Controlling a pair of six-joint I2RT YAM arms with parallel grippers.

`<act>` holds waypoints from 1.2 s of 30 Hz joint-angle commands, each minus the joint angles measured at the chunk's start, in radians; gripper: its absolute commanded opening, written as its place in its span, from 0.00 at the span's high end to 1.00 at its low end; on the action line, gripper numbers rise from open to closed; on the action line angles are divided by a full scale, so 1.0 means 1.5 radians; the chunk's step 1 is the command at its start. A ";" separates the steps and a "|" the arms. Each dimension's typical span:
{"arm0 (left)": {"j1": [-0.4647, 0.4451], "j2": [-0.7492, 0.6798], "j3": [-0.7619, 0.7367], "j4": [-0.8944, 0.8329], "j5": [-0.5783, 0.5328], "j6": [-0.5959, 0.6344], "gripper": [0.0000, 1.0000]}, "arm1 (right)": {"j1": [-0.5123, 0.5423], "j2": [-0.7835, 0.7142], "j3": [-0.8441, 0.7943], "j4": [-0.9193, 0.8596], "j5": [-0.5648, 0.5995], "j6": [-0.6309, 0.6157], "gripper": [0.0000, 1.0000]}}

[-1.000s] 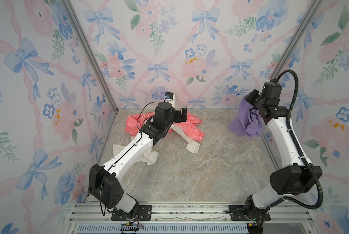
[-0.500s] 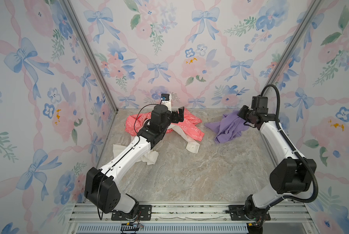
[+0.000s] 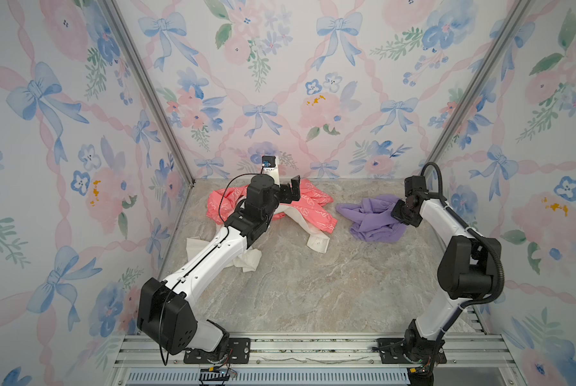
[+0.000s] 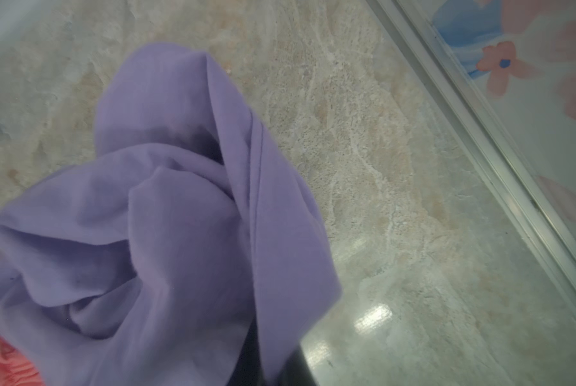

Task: Pick out a specific cloth from the pile

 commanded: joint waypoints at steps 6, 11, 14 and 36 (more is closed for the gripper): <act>0.012 -0.012 -0.009 0.019 -0.025 -0.001 0.02 | -0.010 0.072 0.001 -0.111 -0.010 -0.016 0.70; 0.021 -0.016 -0.014 0.019 -0.037 -0.001 0.02 | -0.010 0.043 0.003 -0.115 -0.015 -0.007 0.48; 0.027 -0.019 -0.019 0.019 -0.038 -0.004 0.02 | -0.010 -0.001 0.004 -0.114 -0.015 0.015 0.37; 0.087 -0.022 -0.067 0.056 -0.025 -0.033 0.02 | 0.140 0.056 0.205 -0.127 0.001 -0.036 0.32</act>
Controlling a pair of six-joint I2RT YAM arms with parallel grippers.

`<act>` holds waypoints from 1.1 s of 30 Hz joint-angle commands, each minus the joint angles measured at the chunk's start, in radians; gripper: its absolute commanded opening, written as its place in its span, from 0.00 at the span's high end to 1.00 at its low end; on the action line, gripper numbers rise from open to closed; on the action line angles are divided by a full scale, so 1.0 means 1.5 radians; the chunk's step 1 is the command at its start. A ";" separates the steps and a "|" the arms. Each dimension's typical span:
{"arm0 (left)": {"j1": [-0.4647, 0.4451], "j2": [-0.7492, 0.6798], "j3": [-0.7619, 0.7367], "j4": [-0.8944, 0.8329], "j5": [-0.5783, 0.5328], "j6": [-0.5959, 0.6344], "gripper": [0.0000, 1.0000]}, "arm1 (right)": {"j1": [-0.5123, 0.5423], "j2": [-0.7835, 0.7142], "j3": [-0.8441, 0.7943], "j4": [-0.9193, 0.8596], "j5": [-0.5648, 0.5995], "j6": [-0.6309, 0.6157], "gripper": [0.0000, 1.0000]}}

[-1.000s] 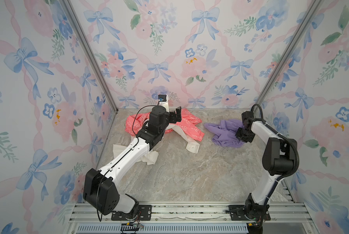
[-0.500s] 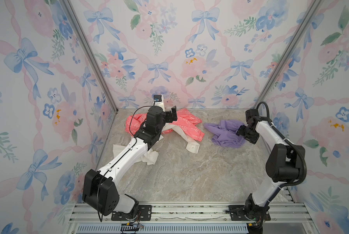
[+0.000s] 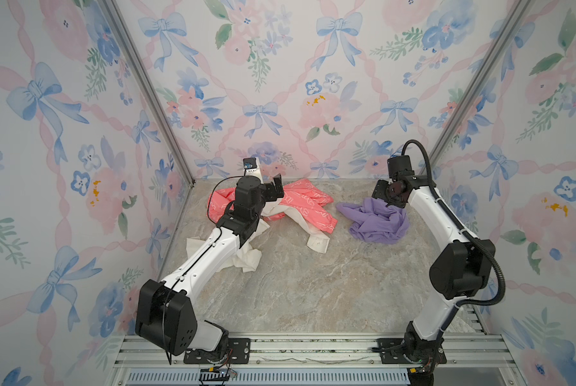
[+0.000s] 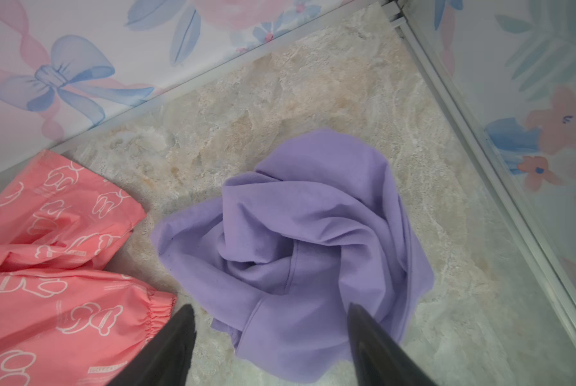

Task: Pick out a specific cloth from the pile

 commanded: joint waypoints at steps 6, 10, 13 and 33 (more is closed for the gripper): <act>0.012 -0.026 -0.036 0.022 -0.002 -0.011 0.02 | 0.000 0.073 -0.054 -0.086 -0.020 -0.002 0.40; 0.015 -0.028 -0.057 0.037 -0.013 -0.010 0.02 | -0.021 0.114 -0.069 -0.102 -0.023 -0.008 0.42; 0.020 -0.032 -0.078 0.058 -0.019 -0.007 0.02 | -0.044 0.135 -0.073 -0.113 -0.022 -0.005 0.42; 0.107 -0.048 -0.277 0.225 -0.123 0.071 0.02 | -0.049 -0.055 -0.150 0.131 -0.051 -0.002 0.13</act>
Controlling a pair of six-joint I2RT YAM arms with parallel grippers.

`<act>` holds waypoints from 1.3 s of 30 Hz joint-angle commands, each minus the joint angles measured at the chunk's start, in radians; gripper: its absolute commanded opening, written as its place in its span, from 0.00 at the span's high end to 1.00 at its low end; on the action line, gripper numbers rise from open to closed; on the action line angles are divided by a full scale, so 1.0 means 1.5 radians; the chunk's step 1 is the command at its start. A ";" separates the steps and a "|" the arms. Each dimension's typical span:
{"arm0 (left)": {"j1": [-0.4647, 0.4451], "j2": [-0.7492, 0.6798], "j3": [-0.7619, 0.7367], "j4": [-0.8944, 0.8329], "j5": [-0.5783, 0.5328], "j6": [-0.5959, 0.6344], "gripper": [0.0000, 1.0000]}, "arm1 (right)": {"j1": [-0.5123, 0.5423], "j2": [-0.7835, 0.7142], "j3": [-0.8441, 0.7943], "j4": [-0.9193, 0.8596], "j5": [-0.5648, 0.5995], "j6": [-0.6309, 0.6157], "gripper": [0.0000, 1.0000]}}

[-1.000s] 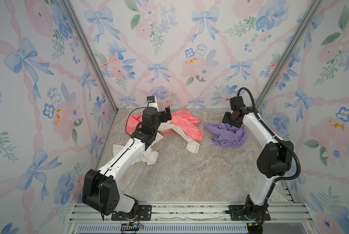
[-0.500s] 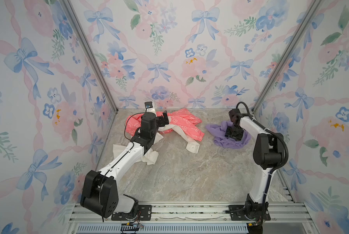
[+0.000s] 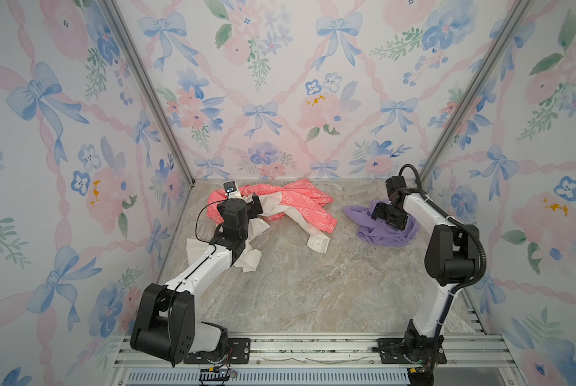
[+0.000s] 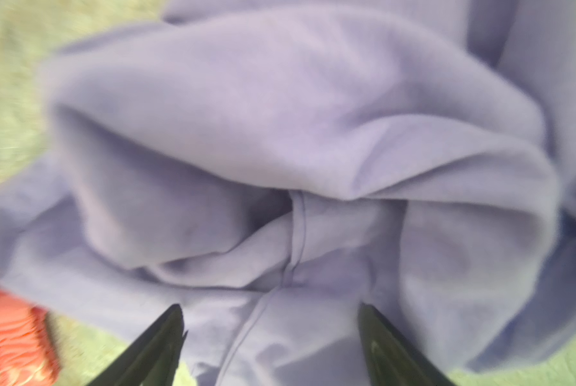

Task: Pick out a specific cloth from the pile

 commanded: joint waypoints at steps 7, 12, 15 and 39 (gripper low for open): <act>0.052 0.036 -0.131 0.185 -0.021 0.063 0.02 | 0.010 -0.248 -0.236 0.363 0.058 -0.068 0.02; 0.060 0.084 -0.174 0.280 -0.008 0.087 0.02 | 0.009 -0.303 -0.371 0.483 0.078 -0.148 0.03; 0.066 0.113 -0.174 0.314 0.006 0.093 0.02 | 0.009 -0.327 -0.456 0.565 0.099 -0.175 0.03; 0.078 0.007 -0.292 0.348 -0.025 0.109 0.02 | -0.006 -0.308 -0.584 0.685 0.069 -0.290 0.03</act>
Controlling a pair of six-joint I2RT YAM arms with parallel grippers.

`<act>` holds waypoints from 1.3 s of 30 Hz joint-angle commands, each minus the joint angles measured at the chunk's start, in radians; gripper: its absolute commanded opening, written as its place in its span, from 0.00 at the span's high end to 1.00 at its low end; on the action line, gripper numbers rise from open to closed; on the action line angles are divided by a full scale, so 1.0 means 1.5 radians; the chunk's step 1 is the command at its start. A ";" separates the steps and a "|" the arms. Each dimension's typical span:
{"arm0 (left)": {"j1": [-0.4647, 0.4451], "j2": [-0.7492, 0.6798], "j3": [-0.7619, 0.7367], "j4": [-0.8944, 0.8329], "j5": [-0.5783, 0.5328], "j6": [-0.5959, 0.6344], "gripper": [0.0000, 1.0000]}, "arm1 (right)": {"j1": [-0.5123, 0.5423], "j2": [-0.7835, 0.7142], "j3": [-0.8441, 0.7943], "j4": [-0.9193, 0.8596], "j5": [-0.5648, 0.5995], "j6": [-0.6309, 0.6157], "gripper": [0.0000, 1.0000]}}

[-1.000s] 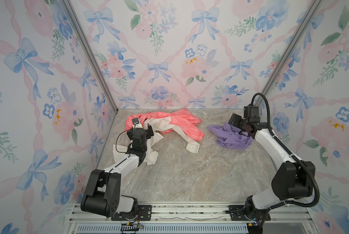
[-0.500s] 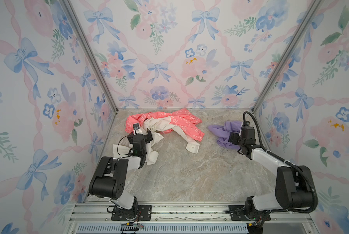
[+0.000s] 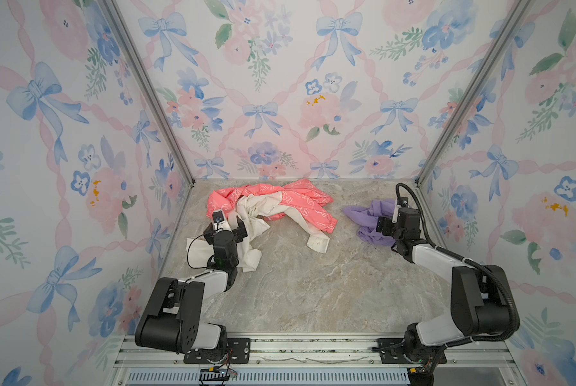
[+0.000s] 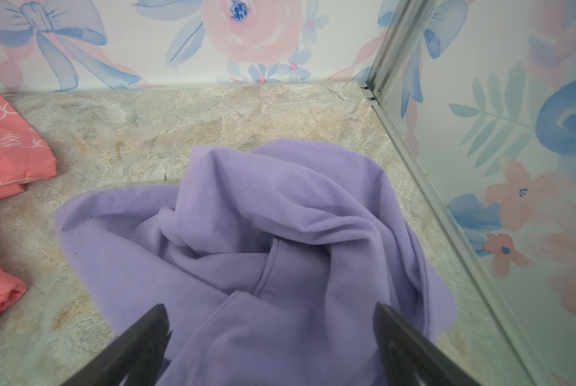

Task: Pick out a specific cloth from the pile

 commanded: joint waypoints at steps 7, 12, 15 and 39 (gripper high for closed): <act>0.028 0.021 -0.042 0.027 0.023 0.001 0.02 | -0.013 -0.007 -0.063 0.074 0.006 0.008 0.03; 0.030 0.057 -0.036 0.061 0.020 0.011 0.02 | 0.008 0.009 -0.105 0.152 0.012 -0.013 0.03; 0.031 0.072 -0.038 0.075 0.034 0.017 0.02 | 0.009 0.014 -0.120 0.185 0.001 -0.019 0.03; 0.000 0.105 -0.143 0.303 0.051 0.066 0.02 | 0.006 0.034 -0.237 0.412 -0.041 -0.032 0.03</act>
